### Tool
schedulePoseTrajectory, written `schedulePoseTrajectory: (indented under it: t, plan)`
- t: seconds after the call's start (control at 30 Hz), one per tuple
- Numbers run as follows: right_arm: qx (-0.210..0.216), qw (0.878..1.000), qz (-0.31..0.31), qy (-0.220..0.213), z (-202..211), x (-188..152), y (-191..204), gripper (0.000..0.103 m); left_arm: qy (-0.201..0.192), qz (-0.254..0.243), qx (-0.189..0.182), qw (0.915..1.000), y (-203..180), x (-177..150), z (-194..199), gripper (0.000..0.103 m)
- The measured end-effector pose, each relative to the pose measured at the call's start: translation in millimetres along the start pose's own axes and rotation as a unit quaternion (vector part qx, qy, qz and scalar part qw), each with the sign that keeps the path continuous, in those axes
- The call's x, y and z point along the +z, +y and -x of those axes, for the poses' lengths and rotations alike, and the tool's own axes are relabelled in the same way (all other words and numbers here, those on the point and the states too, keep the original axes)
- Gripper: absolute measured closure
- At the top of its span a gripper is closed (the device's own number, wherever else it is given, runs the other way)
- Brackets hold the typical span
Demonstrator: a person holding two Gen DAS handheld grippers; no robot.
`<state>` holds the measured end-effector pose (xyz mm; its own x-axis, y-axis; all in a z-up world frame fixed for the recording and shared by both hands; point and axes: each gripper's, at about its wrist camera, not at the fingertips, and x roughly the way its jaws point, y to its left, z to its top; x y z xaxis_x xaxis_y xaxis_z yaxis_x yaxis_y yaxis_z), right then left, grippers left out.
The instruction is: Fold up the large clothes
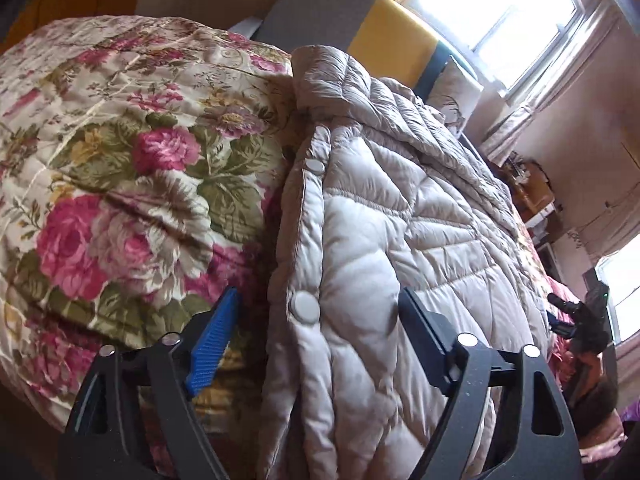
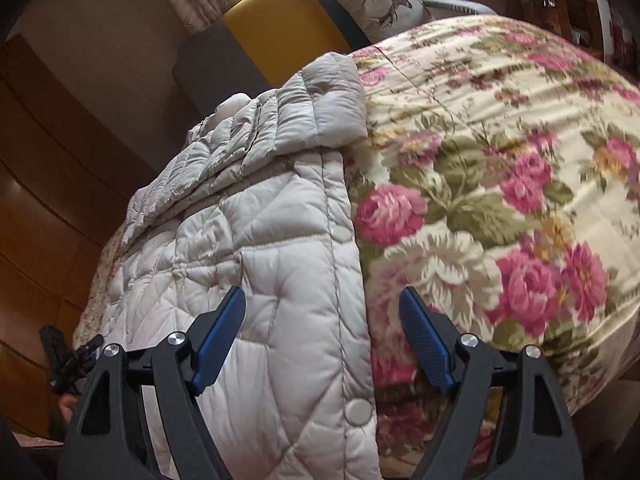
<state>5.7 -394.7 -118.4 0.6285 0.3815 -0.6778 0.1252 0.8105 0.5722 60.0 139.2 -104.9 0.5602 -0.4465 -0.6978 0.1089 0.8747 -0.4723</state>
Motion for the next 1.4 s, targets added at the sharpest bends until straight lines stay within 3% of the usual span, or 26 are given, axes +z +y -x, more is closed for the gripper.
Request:
schedulePoseTrajectory:
  t: [0.13,0.27,0.5,0.6,0.93,0.97,1.0,1.03,1.07,1.1,1.13,1.2,1.4]
  plan:
    - [0.047,0.999,-0.013,-0.017,11.5,-17.5,-6.1,0.026,0.009,0.005,-0.042,0.9991,3.1,-11.8,6.6,0.029]
    - [0.092,0.996,-0.020,-0.007,12.1,-32.8,-6.8,0.026,0.022,0.018,-0.089,0.9956,6.2,-23.7,10.2,0.029]
    - [0.150,0.986,-0.070,0.021,7.7,-65.4,-19.8,0.034,0.049,0.064,-0.168,0.9824,15.4,-50.4,11.0,0.029]
    - [0.181,0.978,-0.093,0.034,3.1,-74.8,-24.3,0.034,0.067,0.063,-0.184,0.9787,9.9,-58.8,5.7,0.029]
    - [0.190,0.975,-0.095,0.064,0.3,-91.4,-26.6,0.034,0.126,0.049,-0.223,0.9654,-11.0,-75.1,-17.1,0.029]
    - [0.194,0.974,-0.101,0.067,-0.6,-93.6,-27.0,0.034,0.127,0.049,-0.222,0.9655,-12.6,-75.6,-18.3,0.031]
    - [0.198,0.972,-0.104,0.078,-3.1,-95.4,-24.6,0.038,0.130,0.046,-0.221,0.9655,-15.8,-74.8,-18.5,0.044]
    - [0.199,0.971,-0.097,0.087,-3.2,-98.0,-22.1,0.049,0.131,0.044,-0.224,0.9647,-18.9,-74.5,-17.0,0.054]
    - [0.204,0.971,-0.085,0.089,-1.8,-98.8,-16.8,0.054,0.128,0.038,-0.228,0.9645,-23.3,-73.1,-13.2,0.068]
    - [0.214,0.970,-0.077,0.085,2.4,-98.5,-11.9,0.062,0.122,0.034,-0.229,0.9652,-25.2,-69.3,-10.5,0.074]
    - [0.226,0.968,-0.077,0.078,8.0,-98.4,-10.1,0.072,0.110,0.029,-0.232,0.9659,-29.8,-66.0,-3.4,0.077]
    - [0.262,0.959,-0.096,0.050,22.0,-93.1,-10.7,0.082,0.082,0.036,-0.245,0.9653,-32.5,-58.0,11.6,0.081]
    - [0.334,0.939,-0.080,-0.012,65.4,-77.1,5.5,0.085,-0.011,0.032,-0.275,0.9608,-49.4,-32.3,68.2,0.083]
